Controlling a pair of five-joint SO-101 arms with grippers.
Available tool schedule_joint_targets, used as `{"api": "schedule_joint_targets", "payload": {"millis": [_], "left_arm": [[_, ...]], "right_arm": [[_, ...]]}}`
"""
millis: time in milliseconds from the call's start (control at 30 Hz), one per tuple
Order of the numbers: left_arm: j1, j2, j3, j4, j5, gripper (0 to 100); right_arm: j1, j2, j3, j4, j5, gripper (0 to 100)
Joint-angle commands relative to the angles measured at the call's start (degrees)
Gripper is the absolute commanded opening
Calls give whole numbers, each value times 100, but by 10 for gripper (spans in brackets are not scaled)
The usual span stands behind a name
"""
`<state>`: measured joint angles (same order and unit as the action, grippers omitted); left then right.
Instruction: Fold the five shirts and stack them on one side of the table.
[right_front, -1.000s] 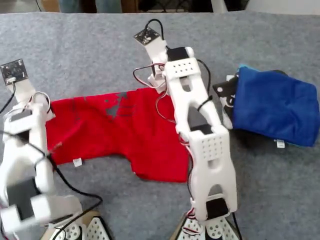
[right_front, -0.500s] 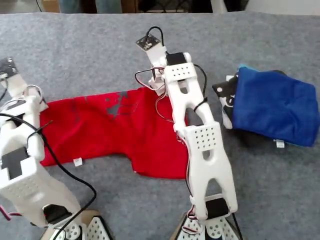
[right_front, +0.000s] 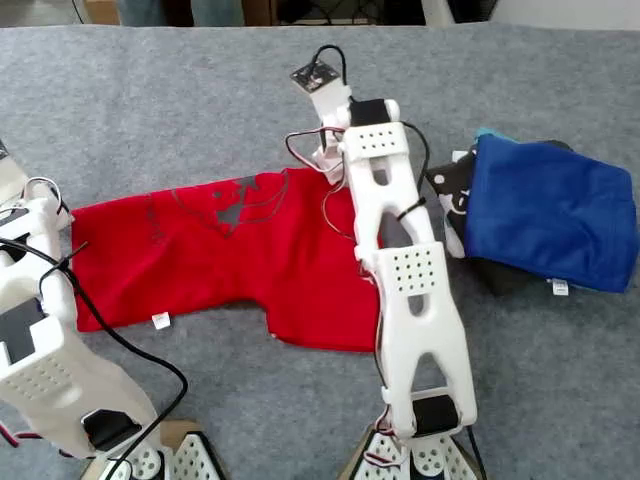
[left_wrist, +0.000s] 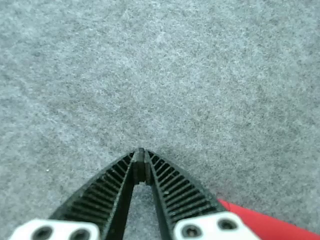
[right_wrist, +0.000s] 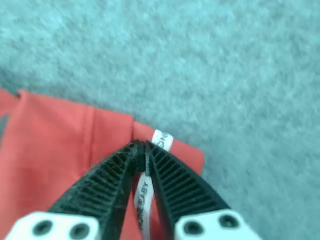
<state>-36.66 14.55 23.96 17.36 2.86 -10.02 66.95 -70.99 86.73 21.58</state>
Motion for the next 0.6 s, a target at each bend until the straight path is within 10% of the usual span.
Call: {"api": "schedule_joint_targets", "payload": {"millis": [0,200,567], "left_arm": [[-84,-123,-347,97,70,28],[242,-721,-1622,2215,387,29],[919,484,-2255,2690,343,29]], "right_arm": [[-62,-66,-910,527,-35,22],[-396,-57,-2334,1407,-35,22],[-299,470,-2211,1319,-44,22]]}}
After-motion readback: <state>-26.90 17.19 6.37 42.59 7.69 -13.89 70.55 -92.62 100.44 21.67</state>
